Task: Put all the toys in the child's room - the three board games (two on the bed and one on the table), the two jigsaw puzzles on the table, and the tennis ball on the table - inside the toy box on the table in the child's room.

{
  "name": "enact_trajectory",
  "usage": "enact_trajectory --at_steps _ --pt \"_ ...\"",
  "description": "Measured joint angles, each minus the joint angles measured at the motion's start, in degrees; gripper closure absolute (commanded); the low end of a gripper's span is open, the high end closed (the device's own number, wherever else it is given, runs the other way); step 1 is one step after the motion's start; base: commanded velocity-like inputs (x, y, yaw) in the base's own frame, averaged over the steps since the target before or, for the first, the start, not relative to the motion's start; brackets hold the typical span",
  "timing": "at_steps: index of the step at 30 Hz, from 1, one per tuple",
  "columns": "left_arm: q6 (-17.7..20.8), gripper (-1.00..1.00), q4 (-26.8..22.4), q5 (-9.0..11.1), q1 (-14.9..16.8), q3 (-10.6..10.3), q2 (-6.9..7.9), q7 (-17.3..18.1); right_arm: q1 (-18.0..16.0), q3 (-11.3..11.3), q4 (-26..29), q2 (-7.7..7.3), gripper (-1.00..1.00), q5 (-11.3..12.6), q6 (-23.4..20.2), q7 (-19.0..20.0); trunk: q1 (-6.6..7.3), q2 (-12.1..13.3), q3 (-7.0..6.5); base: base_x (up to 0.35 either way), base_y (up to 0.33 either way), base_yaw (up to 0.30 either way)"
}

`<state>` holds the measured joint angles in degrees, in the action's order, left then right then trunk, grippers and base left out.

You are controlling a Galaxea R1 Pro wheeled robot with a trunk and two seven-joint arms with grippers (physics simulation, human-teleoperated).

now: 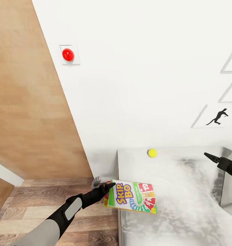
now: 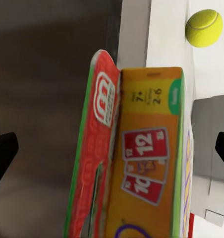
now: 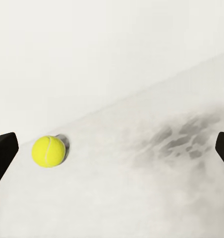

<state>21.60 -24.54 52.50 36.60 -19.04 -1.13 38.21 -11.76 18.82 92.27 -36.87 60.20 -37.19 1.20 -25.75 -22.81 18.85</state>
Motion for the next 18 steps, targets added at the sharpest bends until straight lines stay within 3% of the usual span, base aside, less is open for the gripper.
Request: enact_trajectory --at_steps 16,17,18 --pt "-0.05 -1.0 0.0 0.07 0.0 -0.02 -0.07 0.06 0.02 0.0 0.0 0.04 -1.0 0.0 0.0 0.0 0.0 0.0 0.0 0.0 0.0 0.0" --pt "-0.05 1.0 0.0 0.07 0.0 -0.02 -0.07 0.07 0.02 0.0 0.0 0.04 -1.0 0.0 0.0 0.0 0.0 0.0 0.0 0.0 0.0 0.0" --pt "-0.07 1.0 0.0 0.04 0.0 -0.03 -0.08 0.07 0.03 0.0 0.0 0.04 -1.0 0.0 0.0 0.0 0.0 0.0 0.0 0.0 0.0 0.0"
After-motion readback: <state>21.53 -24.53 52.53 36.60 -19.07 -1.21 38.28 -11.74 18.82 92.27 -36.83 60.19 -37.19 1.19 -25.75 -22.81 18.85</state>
